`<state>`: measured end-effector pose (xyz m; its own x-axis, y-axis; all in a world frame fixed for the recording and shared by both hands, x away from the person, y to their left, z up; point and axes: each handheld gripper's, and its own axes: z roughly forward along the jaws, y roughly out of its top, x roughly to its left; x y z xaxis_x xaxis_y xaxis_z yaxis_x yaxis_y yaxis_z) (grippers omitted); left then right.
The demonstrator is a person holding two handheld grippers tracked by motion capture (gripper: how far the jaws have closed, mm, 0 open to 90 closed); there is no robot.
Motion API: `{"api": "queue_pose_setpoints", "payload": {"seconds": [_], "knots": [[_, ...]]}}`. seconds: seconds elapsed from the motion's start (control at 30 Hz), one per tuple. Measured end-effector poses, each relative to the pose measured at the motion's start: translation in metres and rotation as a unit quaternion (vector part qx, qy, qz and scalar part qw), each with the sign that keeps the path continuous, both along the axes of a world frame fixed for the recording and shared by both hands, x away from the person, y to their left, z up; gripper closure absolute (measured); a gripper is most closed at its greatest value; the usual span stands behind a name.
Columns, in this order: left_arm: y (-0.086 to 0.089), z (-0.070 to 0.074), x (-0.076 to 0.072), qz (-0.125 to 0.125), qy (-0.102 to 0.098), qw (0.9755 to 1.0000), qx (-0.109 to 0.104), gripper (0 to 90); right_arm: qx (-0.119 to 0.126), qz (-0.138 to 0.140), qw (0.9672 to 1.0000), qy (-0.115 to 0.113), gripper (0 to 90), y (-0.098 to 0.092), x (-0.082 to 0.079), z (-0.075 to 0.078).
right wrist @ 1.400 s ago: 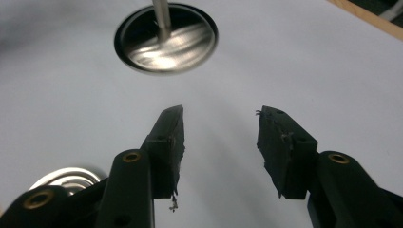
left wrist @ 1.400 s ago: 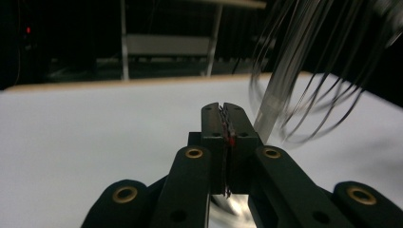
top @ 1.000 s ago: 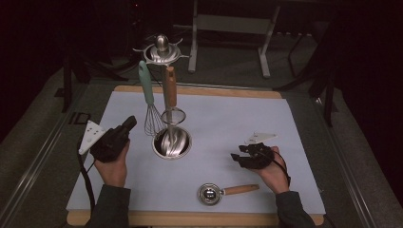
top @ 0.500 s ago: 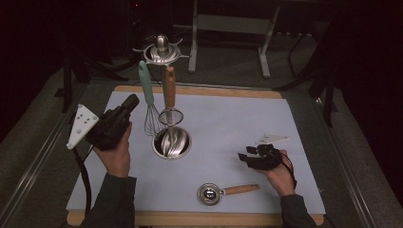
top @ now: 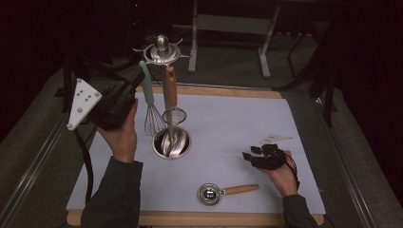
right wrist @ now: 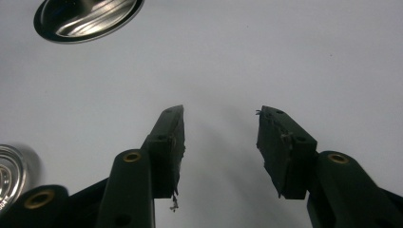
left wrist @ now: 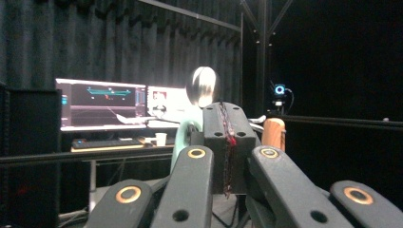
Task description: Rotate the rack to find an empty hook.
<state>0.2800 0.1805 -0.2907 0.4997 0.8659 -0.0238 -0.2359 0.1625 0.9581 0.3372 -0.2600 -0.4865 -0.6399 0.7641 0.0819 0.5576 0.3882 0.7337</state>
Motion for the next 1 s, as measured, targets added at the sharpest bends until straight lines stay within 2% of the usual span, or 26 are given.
{"api": "queue_pose_setpoints", "payload": {"seconds": [0.13,0.27,0.47,0.83,1.0], "knots": [[0.002,0.001,0.003,0.006,0.003,1.0,0.0,89.7,0.0,0.002,1.0,0.0,51.8,0.0,0.0,0.0],[0.004,0.001,0.006,0.011,0.011,0.9999,0.007,89.8,0.0,-0.001,1.0,0.0,51.9,-0.001,0.0,0.0],[0.006,0.002,0.007,0.017,0.011,0.9997,0.016,89.8,0.001,-0.002,1.0,0.0,52.0,-0.001,0.0,0.0],[0.015,0.004,0.018,0.034,0.025,0.9991,0.009,89.8,-0.001,0.0,1.0,0.001,51.9,-0.001,0.0,-0.001],[0.02,0.007,0.028,0.043,0.033,0.9985,0.011,89.9,-0.001,-0.002,1.0,0.003,52.0,-0.002,0.0,-0.002]]}}
